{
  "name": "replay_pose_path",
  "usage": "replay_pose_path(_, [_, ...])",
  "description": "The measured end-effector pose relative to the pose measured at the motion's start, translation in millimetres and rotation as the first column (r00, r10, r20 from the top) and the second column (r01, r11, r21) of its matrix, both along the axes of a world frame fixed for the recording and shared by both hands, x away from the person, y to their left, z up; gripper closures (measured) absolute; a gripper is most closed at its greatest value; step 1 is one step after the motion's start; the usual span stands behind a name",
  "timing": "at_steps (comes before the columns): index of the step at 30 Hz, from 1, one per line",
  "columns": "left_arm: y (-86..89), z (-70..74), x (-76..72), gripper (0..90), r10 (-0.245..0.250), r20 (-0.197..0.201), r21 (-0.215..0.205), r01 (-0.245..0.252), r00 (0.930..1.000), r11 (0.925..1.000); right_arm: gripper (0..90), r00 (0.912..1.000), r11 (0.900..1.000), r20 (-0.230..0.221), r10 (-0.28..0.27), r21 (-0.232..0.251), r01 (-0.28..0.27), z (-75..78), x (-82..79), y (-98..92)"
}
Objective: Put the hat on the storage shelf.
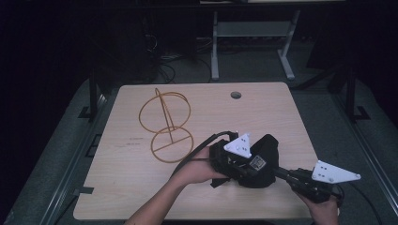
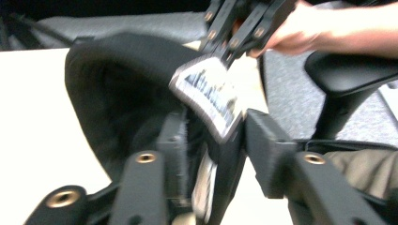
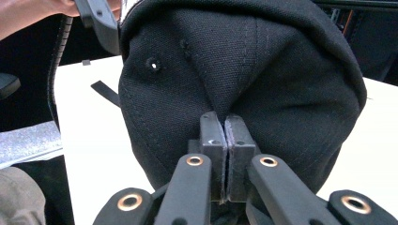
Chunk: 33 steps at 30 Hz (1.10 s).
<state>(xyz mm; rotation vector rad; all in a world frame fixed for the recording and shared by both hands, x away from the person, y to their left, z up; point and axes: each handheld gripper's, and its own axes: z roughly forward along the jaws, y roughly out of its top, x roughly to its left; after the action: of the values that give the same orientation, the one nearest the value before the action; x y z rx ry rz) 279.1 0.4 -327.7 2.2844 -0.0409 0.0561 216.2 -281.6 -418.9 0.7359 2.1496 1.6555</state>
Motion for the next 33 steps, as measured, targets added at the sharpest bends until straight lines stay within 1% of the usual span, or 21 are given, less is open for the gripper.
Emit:
replay_pose_path(3, [9.4, -4.3, -2.9, 50.4, 0.032, 0.026, 0.015, -0.032, 0.9991, 0.9994, 88.3, 1.0000, 1.000, -0.001, -0.008, -0.001, 0.008, 3.7, 1.8, -0.9])
replay_pose_path(5, [14.6, -7.6, -3.1, 48.7, 0.048, 0.039, 0.026, -0.049, 0.9981, 0.9985, 88.3, 0.9999, 1.000, -0.003, -0.015, -0.006, 0.015, 5.3, 3.2, -1.8])
replay_pose_path(6, [18.3, -10.4, -2.6, 47.6, 0.062, 0.036, 0.027, -0.063, 0.9974, 0.9976, 88.4, 0.9999, 1.000, -0.006, -0.013, -0.010, 0.013, 6.2, 3.6, -2.0])
replay_pose_path(8, [23.0, -14.6, -1.6, 46.8, 0.074, 0.031, 0.035, -0.075, 0.9968, 0.9966, 88.3, 0.9999, 1.000, -0.009, -0.008, -0.028, 0.008, 8.4, 4.1, -3.0])
replay_pose_path(9, [25.5, -17.0, -1.4, 46.6, 0.079, 0.030, 0.039, -0.080, 0.9964, 0.9960, 88.4, 1.0000, 0.999, -0.001, -0.008, -0.034, 0.008, 9.7, 4.7, -3.6])
replay_pose_path(10, [27.9, -19.3, -1.4, 46.4, 0.086, 0.026, 0.038, -0.087, 0.9960, 0.9955, 88.4, 0.9999, 0.999, -0.009, -0.012, -0.035, 0.011, 11.1, 4.4, -4.4])
replay_pose_path(11, [29.5, -21.0, -1.5, 45.9, 0.093, 0.020, 0.037, -0.093, 0.9955, 0.9950, 88.3, 0.9999, 0.999, -0.004, -0.013, -0.038, 0.013, 12.4, 4.9, -5.8])
replay_pose_path(12, [32.2, -23.4, -1.8, 45.1, 0.102, 0.023, 0.039, -0.103, 0.9945, 0.9939, 88.3, 0.9999, 0.999, -0.007, -0.015, -0.037, 0.015, 13.4, 4.8, -6.7])
replay_pose_path(13, [34.3, -25.2, -2.0, 44.1, 0.110, 0.024, 0.040, -0.111, 0.9936, 0.9930, 88.3, 0.9998, 0.999, 0.004, -0.017, -0.034, 0.017, 15.0, 5.8, -8.6])
replay_pose_path(14, [36.4, -27.1, -2.2, 43.4, 0.119, 0.018, 0.038, -0.119, 0.9928, 0.9922, 88.3, 0.9998, 0.999, -0.004, -0.022, -0.032, 0.022, 16.5, 5.4, -9.9])
replay_pose_path(16, [38.0, -28.4, -2.1, 42.7, 0.121, 0.019, 0.035, -0.122, 0.9925, 0.9919, 88.3, 0.9997, 0.999, -0.002, -0.026, -0.028, 0.026, 18.0, 5.4, -10.9])
replay_pose_path(17, [41.8, -31.4, -3.0, 41.7, 0.131, 0.016, 0.036, -0.131, 0.9913, 0.9907, 88.3, 0.9995, 0.999, 0.004, -0.031, -0.029, 0.031, 22.2, 7.1, -14.7])
replay_pose_path(20, [50.8, -36.7, -5.0, 41.3, 0.154, 0.012, 0.033, -0.155, 0.9879, 0.9874, 88.3, 0.9993, 0.999, 0.008, -0.036, -0.035, 0.036, 26.5, 8.1, -17.3])
replay_pose_path(23, [59.0, -39.9, -7.9, 40.8, 0.165, 0.030, 0.044, -0.166, 0.9859, 0.9851, 88.3, 0.9989, 0.998, 0.017, -0.044, -0.042, 0.045, 33.4, 9.8, -19.5])
replay_pose_path(26, [68.8, -44.4, -10.8, 40.2, 0.186, 0.025, 0.034, -0.187, 0.9821, 0.9817, 88.3, 0.9987, 0.997, 0.023, -0.047, -0.057, 0.048, 40.5, 12.7, -20.9])
replay_pose_path(28, [71.0, -45.6, -11.4, 40.2, 0.191, 0.029, 0.033, -0.191, 0.9812, 0.9810, 88.3, 0.9985, 0.997, 0.026, -0.048, -0.066, 0.049, 44.9, 15.0, -21.3])
replay_pose_path(29, [77.3, -49.3, -13.4, 39.8, 0.204, 0.029, 0.035, -0.205, 0.9786, 0.9782, 88.3, 0.9984, 0.996, 0.030, -0.048, -0.069, 0.050, 48.4, 15.9, -21.4])
replay_pose_path(31, [82.3, -52.0, -14.2, 38.5, 0.214, 0.029, 0.036, -0.215, 0.9763, 0.9759, 88.3, 0.9984, 0.996, 0.034, -0.044, -0.070, 0.047, 53.9, 17.9, -21.3])
replay_pose_path(33, [89.0, -54.9, -15.0, 38.2, 0.228, 0.019, 0.022, -0.229, 0.9734, 0.9732, 88.3, 0.9985, 0.997, 0.032, -0.043, -0.067, 0.046, 59.3, 20.0, -21.2])
